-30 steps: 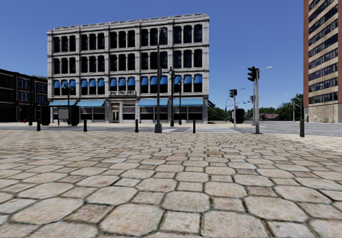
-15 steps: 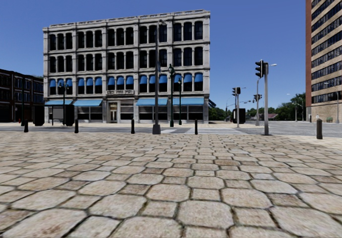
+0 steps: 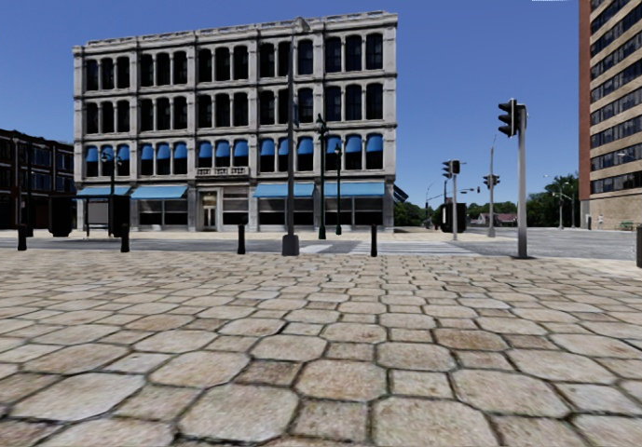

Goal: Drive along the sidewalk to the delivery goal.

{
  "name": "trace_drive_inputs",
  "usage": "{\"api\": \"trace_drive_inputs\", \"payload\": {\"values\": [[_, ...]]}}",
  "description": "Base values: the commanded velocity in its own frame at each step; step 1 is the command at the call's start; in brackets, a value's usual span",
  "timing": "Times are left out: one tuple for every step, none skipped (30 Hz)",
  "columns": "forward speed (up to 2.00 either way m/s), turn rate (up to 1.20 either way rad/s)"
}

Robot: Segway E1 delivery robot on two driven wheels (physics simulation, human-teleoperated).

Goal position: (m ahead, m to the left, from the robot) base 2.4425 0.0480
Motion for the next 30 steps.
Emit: {"api": "trace_drive_inputs", "payload": {"values": [[2.00, 0.00], [2.00, 0.00], [2.00, 0.00], [2.00, 0.00], [2.00, 0.00], [2.00, 0.00], [2.00, 0.00], [2.00, 0.00], [2.00, 0.00], [2.00, 0.00], [2.00, 0.00], [2.00, 0.00], [2.00, 0.00], [2.00, 0.00], [2.00, 0.00], [2.00, 0.00], [2.00, 0.00], [2.00, 0.00], [1.89, 0.00], [1.71, 0.00], [1.71, 0.00], [1.62, 0.00], [1.56, 0.00], [1.51, 0.00], [1.42, 0.00], [1.42, 0.00], [1.35, 0.00], [1.23, 0.00], [1.14, 0.00], [1.06, 0.00]]}}
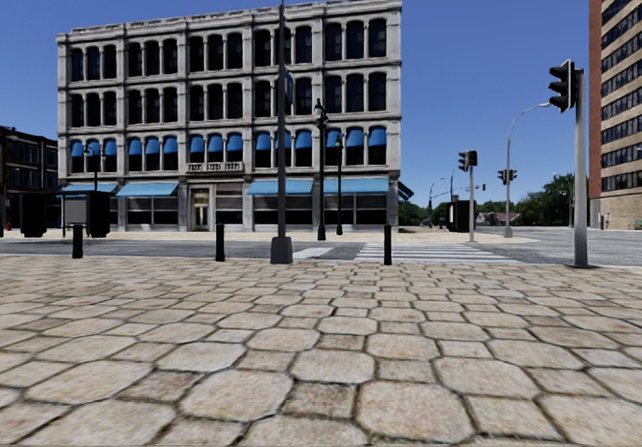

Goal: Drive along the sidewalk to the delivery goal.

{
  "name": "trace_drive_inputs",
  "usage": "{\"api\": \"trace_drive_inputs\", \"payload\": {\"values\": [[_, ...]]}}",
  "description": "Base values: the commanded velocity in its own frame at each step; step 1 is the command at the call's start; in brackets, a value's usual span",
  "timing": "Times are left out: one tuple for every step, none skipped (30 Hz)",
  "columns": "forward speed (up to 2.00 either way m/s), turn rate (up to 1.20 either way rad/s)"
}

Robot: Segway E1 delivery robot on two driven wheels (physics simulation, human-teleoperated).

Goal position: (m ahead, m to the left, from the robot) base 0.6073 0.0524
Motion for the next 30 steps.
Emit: {"api": "trace_drive_inputs", "payload": {"values": [[1.06, 0.00], [0.99, 0.00], [0.84, 0.00], [0.76, 0.00], [0.67, 0.00], [0.67, 0.00], [0.64, 0.00], [0.56, 0.00], [0.50, 0.00], [0.50, 0.00], [0.45, 0.00], [0.39, 0.00], [0.23, 0.00], [0.00, 0.00], [0.00, 0.00], [0.00, 0.00], [0.00, 0.00], [0.00, 0.00], [0.00, 0.00], [0.00, 0.00], [0.00, 0.00], [0.00, 0.00], [0.00, 0.00], [0.00, 0.00], [0.00, 0.00], [0.00, 0.00], [0.00, 0.00], [0.00, 0.00], [0.00, 0.00], [0.00, 0.00]]}}
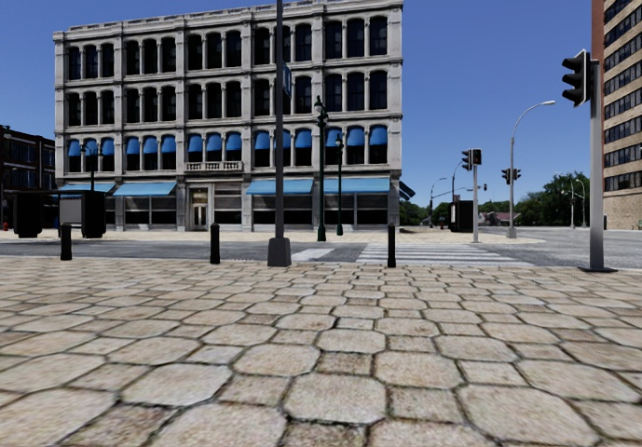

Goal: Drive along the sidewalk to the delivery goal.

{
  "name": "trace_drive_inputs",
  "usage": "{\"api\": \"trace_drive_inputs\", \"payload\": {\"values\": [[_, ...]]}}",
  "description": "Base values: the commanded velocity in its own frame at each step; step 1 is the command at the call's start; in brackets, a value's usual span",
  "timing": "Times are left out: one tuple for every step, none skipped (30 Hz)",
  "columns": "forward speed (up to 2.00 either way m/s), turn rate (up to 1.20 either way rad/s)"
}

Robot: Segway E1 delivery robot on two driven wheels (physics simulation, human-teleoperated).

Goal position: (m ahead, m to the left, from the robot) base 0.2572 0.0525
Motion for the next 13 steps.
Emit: {"api": "trace_drive_inputs", "payload": {"values": [[0.00, 0.00], [0.00, 0.00], [0.00, 0.00], [0.00, 0.00], [0.00, 0.00], [0.00, 0.00], [0.00, 0.00], [0.00, 0.00], [0.00, 0.00], [0.00, 0.00], [0.00, 0.00], [0.00, 0.00], [0.00, 0.00]]}}
